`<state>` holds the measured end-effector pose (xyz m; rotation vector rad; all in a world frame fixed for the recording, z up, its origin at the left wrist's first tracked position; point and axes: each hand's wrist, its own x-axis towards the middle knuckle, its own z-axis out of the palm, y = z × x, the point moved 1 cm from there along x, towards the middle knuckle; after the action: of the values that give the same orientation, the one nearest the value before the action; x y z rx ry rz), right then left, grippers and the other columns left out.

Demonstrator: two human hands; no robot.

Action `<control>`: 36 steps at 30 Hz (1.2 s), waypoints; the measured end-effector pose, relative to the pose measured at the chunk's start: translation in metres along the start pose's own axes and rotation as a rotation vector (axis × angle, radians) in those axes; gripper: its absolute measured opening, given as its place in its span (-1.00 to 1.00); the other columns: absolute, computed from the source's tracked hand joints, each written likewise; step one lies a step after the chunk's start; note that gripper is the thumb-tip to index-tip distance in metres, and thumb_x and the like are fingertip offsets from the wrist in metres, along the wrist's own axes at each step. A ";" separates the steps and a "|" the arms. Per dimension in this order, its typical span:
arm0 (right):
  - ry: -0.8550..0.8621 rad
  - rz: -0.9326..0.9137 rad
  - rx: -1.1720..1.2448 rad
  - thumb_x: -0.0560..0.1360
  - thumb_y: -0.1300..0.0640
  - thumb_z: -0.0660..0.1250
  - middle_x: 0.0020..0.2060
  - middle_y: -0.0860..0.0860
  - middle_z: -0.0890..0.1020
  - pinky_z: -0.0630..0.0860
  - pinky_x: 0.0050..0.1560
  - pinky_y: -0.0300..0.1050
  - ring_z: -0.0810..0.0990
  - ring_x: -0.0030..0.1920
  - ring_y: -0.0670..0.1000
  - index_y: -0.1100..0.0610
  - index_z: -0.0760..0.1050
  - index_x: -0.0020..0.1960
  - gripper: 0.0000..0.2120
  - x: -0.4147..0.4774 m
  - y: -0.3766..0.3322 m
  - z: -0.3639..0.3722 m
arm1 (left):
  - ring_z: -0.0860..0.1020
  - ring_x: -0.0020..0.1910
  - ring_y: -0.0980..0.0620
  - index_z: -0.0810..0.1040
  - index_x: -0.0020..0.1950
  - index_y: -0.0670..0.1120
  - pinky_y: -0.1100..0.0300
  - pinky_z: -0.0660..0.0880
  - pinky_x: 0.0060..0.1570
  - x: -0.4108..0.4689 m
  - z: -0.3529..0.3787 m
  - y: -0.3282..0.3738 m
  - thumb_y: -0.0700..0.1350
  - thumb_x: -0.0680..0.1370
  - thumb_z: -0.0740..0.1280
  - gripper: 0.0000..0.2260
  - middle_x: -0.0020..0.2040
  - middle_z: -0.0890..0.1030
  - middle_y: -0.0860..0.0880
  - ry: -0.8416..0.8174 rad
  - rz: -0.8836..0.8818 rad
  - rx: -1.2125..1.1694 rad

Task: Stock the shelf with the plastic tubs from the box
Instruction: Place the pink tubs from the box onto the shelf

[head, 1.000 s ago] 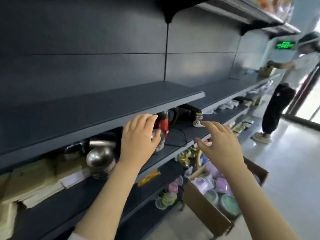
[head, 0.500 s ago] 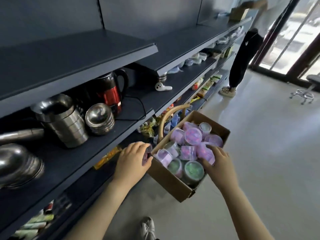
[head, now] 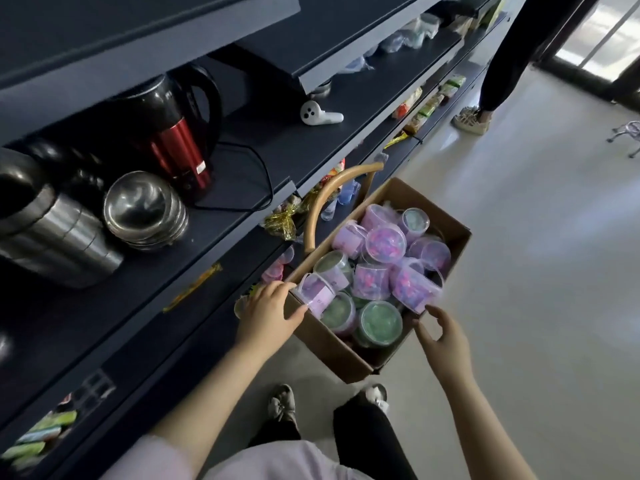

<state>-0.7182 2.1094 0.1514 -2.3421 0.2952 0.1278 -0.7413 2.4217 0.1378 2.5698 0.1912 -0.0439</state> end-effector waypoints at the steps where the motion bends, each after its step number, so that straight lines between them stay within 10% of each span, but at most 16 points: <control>1: -0.004 0.015 0.001 0.48 0.12 0.41 0.19 0.05 0.58 0.37 0.11 -0.13 0.51 0.22 0.08 0.13 0.49 0.26 -0.63 0.009 0.005 -0.001 | 0.46 0.24 -0.07 0.50 0.28 -0.04 -0.02 0.45 0.15 0.004 0.006 -0.001 0.12 0.50 0.34 -0.59 0.23 0.53 -0.01 -0.012 -0.022 0.003; 16: -0.425 0.003 -0.289 0.45 -0.02 0.44 0.42 0.10 0.39 0.28 0.40 0.06 0.32 0.42 0.14 0.07 0.35 0.44 -0.39 0.194 0.095 0.018 | 0.43 0.29 -0.16 0.42 0.37 -0.10 0.02 0.42 0.16 0.101 0.116 0.009 0.10 0.41 0.46 -0.40 0.37 0.44 -0.05 -0.160 -0.443 0.035; 26: -0.575 -0.102 -0.267 0.38 0.07 0.52 0.27 0.05 0.57 0.32 0.29 -0.15 0.48 0.31 0.11 0.11 0.53 0.31 -0.48 0.224 0.120 0.014 | 0.29 0.36 -0.25 0.19 0.52 -0.19 -0.04 0.24 0.33 0.108 0.169 -0.006 0.06 0.33 0.54 -0.11 0.48 0.32 -0.16 -0.250 -0.604 0.169; 36: -0.594 0.004 -0.245 0.49 -0.03 0.39 0.18 0.04 0.62 0.42 0.11 -0.11 0.55 0.20 0.08 -0.03 0.41 0.41 -0.49 0.220 0.108 0.008 | 0.35 0.31 -0.19 0.37 0.36 -0.04 -0.07 0.24 0.28 0.116 0.148 0.003 0.10 0.30 0.54 -0.30 0.37 0.45 -0.04 -0.256 -0.579 0.186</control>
<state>-0.5319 2.0023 0.0321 -2.4111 -0.0143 0.8827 -0.6250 2.3548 0.0064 2.5690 0.8562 -0.6253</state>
